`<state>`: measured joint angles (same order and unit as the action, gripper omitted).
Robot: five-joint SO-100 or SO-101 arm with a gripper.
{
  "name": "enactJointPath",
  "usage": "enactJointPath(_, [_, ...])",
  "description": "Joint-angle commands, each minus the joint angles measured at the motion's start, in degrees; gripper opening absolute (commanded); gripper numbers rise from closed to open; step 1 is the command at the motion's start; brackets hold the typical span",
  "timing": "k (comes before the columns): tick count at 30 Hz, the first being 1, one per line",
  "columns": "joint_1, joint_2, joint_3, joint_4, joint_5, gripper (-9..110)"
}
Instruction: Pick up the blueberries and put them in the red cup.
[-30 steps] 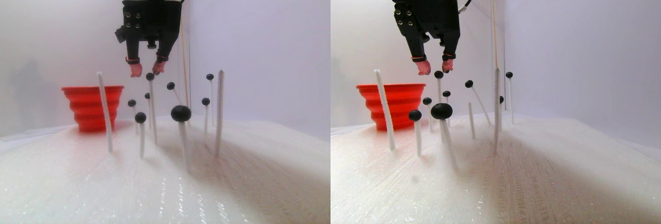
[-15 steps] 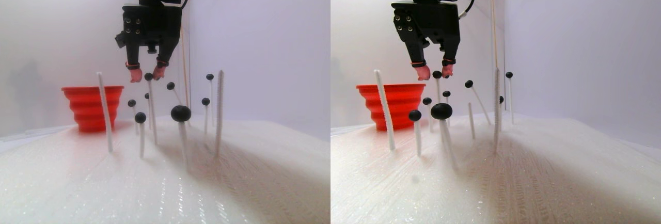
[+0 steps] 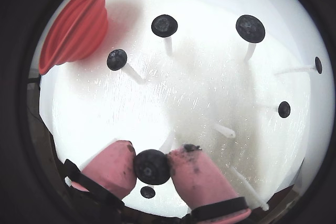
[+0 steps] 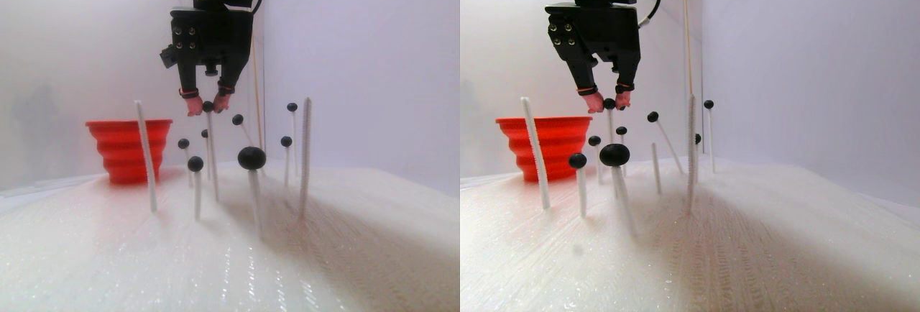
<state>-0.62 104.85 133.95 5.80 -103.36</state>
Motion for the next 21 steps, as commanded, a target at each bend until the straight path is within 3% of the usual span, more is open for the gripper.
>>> enactJointPath(1, [0.5, 1.1, -1.1, -1.1, -0.4, 10])
enactJointPath(21, [-1.1, 9.0, -1.1, 3.3, -0.2, 9])
